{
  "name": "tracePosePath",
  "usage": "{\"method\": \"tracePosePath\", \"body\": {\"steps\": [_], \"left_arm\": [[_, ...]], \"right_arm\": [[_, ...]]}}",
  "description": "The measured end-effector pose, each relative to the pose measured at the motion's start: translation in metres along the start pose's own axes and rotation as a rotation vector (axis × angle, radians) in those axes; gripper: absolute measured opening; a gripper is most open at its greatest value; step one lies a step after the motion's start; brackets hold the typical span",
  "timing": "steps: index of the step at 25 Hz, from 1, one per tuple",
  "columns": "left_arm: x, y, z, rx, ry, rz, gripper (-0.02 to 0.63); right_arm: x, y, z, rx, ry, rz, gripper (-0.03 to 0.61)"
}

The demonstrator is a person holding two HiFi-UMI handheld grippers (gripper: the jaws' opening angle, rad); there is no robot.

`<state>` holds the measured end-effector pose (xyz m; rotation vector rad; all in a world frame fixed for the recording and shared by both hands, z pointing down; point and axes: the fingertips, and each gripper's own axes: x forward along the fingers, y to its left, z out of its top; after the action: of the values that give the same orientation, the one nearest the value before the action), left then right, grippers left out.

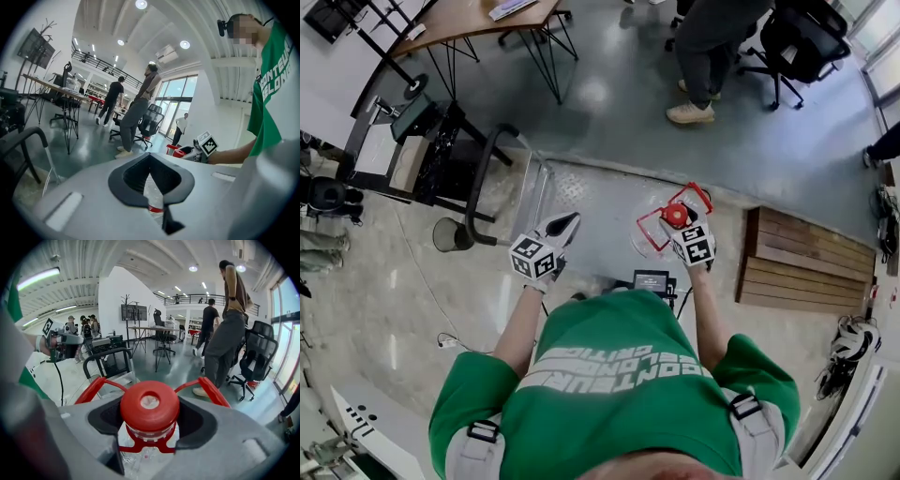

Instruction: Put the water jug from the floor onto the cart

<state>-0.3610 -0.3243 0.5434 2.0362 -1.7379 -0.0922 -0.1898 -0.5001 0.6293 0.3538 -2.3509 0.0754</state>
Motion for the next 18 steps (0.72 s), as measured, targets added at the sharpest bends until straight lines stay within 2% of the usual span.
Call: {"method": "tracePosePath", "body": {"steps": [12, 18], "left_arm": [[0.039, -0.025, -0.017, -0.032, 0.017, 0.017, 0.012], [0.043, -0.029, -0.025, -0.059, 0.034, 0.022, 0.012]], "right_arm": [[0.029, -0.006, -0.026, -0.092, 0.071, 0.113, 0.299], [0.049, -0.011, -0.041, -0.129, 0.133, 0.136, 0.299]]}}
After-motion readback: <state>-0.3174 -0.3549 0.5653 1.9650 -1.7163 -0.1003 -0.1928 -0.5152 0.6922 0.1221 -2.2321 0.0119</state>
